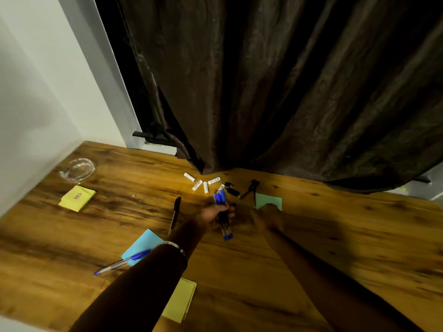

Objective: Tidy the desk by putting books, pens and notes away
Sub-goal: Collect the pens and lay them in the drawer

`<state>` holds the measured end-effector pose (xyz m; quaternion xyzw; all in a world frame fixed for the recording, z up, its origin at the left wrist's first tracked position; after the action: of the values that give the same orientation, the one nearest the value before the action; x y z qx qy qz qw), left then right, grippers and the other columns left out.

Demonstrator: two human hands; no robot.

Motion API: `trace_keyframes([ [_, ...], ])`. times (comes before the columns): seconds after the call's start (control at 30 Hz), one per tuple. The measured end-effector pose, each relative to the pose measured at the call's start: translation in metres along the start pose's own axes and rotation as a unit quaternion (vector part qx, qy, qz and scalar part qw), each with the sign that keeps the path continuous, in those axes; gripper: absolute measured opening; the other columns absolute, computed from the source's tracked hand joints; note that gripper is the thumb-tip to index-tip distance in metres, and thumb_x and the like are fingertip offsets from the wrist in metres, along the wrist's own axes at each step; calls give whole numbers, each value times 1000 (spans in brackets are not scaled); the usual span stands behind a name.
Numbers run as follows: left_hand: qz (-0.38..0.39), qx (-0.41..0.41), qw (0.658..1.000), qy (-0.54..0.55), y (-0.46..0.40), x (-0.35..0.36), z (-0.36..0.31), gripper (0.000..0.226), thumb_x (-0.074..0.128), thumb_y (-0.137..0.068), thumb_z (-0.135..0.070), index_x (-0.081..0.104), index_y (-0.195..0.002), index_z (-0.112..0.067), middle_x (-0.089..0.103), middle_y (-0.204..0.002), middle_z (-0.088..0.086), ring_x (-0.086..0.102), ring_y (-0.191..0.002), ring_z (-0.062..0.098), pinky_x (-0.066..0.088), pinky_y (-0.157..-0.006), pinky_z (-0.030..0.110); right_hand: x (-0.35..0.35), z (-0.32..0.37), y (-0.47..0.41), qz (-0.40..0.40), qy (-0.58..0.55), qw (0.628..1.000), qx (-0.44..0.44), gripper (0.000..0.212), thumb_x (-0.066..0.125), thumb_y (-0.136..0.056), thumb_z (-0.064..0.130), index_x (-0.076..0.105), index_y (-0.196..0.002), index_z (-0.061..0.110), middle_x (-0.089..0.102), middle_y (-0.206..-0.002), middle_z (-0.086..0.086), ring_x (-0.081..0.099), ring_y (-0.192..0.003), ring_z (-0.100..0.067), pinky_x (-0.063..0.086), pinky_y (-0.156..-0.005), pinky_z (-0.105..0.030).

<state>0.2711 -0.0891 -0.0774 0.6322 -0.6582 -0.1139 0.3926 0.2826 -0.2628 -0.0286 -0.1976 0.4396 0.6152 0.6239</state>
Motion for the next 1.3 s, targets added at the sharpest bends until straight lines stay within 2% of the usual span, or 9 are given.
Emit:
trace_keyframes([
  [0.13,-39,2,999,2,-4,-1,-6,15,59,-92,-19,65,-98,-7,73,-73,2,70,-59,13,56,-52,25,35,16,12,42,-50,995,-75,25,61,-88,37,71,-85,13,56,-67,10,53,-64,-3,38,-57,-17],
  [0.3,-48,-3,999,14,-11,-8,-6,13,60,-91,-17,66,-95,-7,74,-71,0,70,-61,12,57,-58,30,55,34,30,117,-95,973,-173,17,61,-90,25,72,-95,12,54,-69,17,46,-62,7,29,-60,-7],
  [0.47,-55,29,998,1,-6,-19,-11,15,52,-96,-11,62,-86,-9,71,-60,-4,67,-55,7,54,-53,22,36,34,3,0,-17,985,-171,26,55,-94,32,69,-106,14,71,-99,-6,66,-89,-22,52,-75,-32],
  [0.6,-42,23,999,-4,-4,-25,-10,14,51,-95,-7,60,-85,-8,69,-59,-3,66,-57,10,53,-52,23,48,37,-20,61,119,971,-197,42,45,-98,29,46,-140,30,60,-127,-9,56,-115,-27,46,-95,-38],
  [0.73,-54,11,998,-14,-2,-25,-10,9,58,-91,-5,63,-85,-9,70,-63,-2,67,-55,7,52,-47,20,57,34,-28,63,184,957,-217,42,43,-98,38,47,-139,29,44,-140,-10,47,-123,-32,42,-101,-42],
  [0.97,-45,-9,999,-15,-8,-19,-4,9,59,-90,-5,62,-84,-11,71,-68,-3,67,-68,10,51,-65,28,40,26,-29,-15,183,977,-104,26,42,-99,12,61,-117,10,62,-118,-12,61,-107,-28,52,-86,-37],
  [1.1,-41,-10,999,-11,-4,-14,-2,12,54,-93,-2,60,-85,-9,66,-83,2,61,-80,15,48,-69,29,31,16,-29,-15,107,993,-46,23,58,-91,14,59,-113,6,64,-113,-13,63,-105,-29,51,-77,-33],
  [1.23,-40,0,999,-13,-2,-16,-1,13,49,-95,0,58,-90,-8,70,-80,0,67,-72,13,53,-61,27,16,13,-15,-18,2,999,-30,22,69,-81,24,71,-94,6,70,-94,-6,67,-90,-22,35,-51,-16],
  [1.3,-31,12,999,-11,-2,-18,-2,14,48,-96,-3,58,-90,-10,72,-67,-6,69,-60,6,54,-60,25,22,12,-8,-3,-56,998,-27,19,69,-80,21,75,-95,11,72,-96,-2,67,-89,-17,43,-61,-17],
])
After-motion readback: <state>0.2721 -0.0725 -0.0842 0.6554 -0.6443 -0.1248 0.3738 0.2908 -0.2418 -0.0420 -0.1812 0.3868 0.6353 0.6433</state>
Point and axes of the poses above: each hand's wrist, its own y-axis away from the middle knuckle, its own x-axis out of the palm, z = x × y, the point moved 7 cm from there along -y, towards the middle knuckle
